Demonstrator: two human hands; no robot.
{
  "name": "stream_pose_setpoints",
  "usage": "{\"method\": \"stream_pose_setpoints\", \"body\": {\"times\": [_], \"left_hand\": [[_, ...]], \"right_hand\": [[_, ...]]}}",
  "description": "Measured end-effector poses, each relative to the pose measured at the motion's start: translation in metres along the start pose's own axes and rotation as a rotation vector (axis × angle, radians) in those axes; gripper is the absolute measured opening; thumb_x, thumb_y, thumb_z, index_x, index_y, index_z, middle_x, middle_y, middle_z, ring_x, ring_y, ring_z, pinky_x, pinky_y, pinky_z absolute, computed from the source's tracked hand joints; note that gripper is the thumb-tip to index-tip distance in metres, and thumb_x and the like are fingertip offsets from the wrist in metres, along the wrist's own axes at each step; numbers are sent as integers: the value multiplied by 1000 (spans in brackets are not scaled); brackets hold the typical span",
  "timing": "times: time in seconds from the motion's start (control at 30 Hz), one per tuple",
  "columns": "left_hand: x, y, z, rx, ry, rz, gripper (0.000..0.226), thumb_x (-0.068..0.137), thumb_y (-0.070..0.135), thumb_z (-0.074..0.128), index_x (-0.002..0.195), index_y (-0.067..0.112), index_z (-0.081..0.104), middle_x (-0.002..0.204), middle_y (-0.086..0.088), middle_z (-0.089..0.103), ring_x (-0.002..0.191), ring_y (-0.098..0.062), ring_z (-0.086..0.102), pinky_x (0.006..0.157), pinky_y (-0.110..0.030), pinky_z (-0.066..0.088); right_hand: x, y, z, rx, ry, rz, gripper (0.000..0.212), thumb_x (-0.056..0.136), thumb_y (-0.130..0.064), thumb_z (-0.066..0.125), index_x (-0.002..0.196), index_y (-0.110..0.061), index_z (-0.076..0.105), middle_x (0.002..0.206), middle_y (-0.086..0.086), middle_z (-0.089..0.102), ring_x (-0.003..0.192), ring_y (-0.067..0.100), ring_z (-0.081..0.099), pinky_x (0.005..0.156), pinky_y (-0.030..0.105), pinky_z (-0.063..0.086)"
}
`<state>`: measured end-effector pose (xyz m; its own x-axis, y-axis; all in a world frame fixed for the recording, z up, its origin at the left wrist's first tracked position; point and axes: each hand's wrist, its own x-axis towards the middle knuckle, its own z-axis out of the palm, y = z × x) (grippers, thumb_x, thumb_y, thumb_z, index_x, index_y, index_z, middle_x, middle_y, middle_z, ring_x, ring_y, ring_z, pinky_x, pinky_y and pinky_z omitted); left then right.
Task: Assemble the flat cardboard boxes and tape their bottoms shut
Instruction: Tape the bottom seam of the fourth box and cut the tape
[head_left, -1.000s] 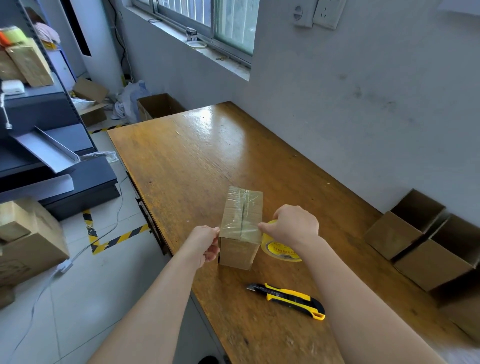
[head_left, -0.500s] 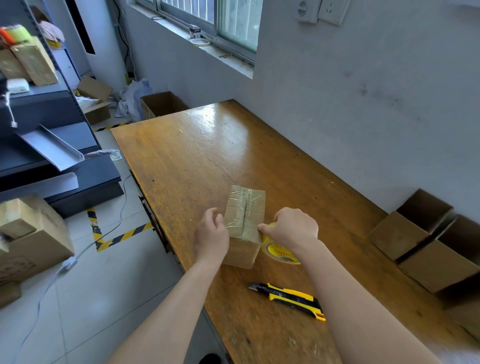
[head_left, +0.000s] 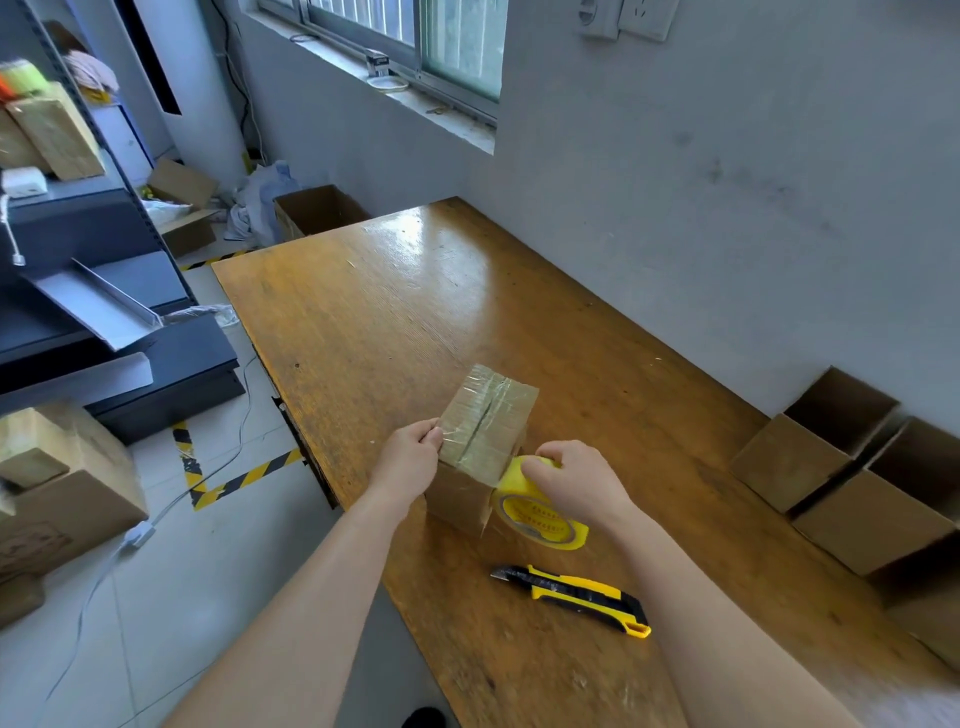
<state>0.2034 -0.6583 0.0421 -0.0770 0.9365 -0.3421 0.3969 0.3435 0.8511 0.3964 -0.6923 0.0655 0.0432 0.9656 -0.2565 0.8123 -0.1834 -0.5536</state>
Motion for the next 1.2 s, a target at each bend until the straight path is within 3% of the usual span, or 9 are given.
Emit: {"method": "stream_pose_setpoints", "body": {"times": [0.17, 0.3, 0.53, 0.67, 0.73, 0.8, 0.9, 1.03, 1.2], "left_hand": [[12, -2, -5, 20, -36, 15, 36, 105, 25, 40, 136, 19, 57, 131, -1, 60, 119, -20, 53, 99, -36, 45], [16, 0, -8, 16, -68, 19, 35, 105, 23, 40, 135, 18, 58, 125, 1, 61, 114, -18, 54, 95, -32, 45], [18, 0, -9, 12, -80, 16, 36, 105, 24, 39, 137, 18, 56, 130, -1, 60, 120, -19, 53, 102, -37, 45], [18, 0, -7, 17, -65, 38, 37, 106, 23, 38, 138, 19, 55, 134, 0, 59, 121, -18, 52, 103, -36, 44], [16, 0, -5, 69, -65, 63, 39, 106, 24, 36, 141, 19, 51, 139, -1, 56, 125, -19, 49, 105, -37, 42], [13, 1, 0, 316, 25, 121, 42, 106, 27, 34, 145, 16, 44, 144, -5, 49, 130, -24, 45, 105, -39, 40], [-4, 4, 12, 726, 264, 262, 49, 103, 38, 37, 143, 10, 43, 139, -10, 46, 125, -25, 43, 99, -37, 42], [-13, 4, 24, 862, 104, 224, 94, 91, 71, 26, 155, 5, 8, 158, -12, 23, 142, -27, 28, 112, -41, 30], [6, 3, 12, 852, -43, 231, 97, 89, 74, 25, 156, 12, -6, 164, -6, 5, 149, -27, 9, 118, -50, 15]], "right_hand": [[-2, 15, 10, 212, -33, -36, 37, 93, -49, 55, 77, -17, 64, 74, 4, 62, 65, 16, 56, 60, 35, 45], [2, 10, 14, 106, -23, -33, 39, 94, -53, 50, 77, -19, 61, 68, 0, 62, 55, 17, 61, 58, 38, 52], [9, 1, 28, -69, -64, 41, 48, 96, -52, 43, 112, -13, 64, 97, 3, 70, 75, 19, 68, 69, 38, 59], [13, 5, 28, -27, -137, 151, 71, 93, -66, 42, 133, -9, 55, 125, 9, 63, 108, 25, 61, 83, 33, 49], [11, 6, 33, -27, -147, 201, 79, 89, -73, 39, 131, -9, 57, 115, 8, 67, 101, 24, 63, 74, 33, 48], [10, 5, 37, -43, -133, 216, 76, 87, -76, 35, 108, -10, 66, 84, 2, 66, 78, 19, 64, 66, 36, 51], [10, 3, 39, -53, -95, 222, 72, 88, -75, 35, 91, -10, 65, 71, -2, 60, 67, 16, 60, 57, 31, 47], [8, 3, 38, -13, -133, 191, 62, 92, -69, 35, 83, -14, 60, 72, -1, 59, 66, 15, 58, 57, 29, 45], [2, 9, 32, 304, -261, 164, 28, 93, -36, 50, 104, -12, 62, 99, 6, 60, 85, 17, 56, 74, 32, 45]]}}
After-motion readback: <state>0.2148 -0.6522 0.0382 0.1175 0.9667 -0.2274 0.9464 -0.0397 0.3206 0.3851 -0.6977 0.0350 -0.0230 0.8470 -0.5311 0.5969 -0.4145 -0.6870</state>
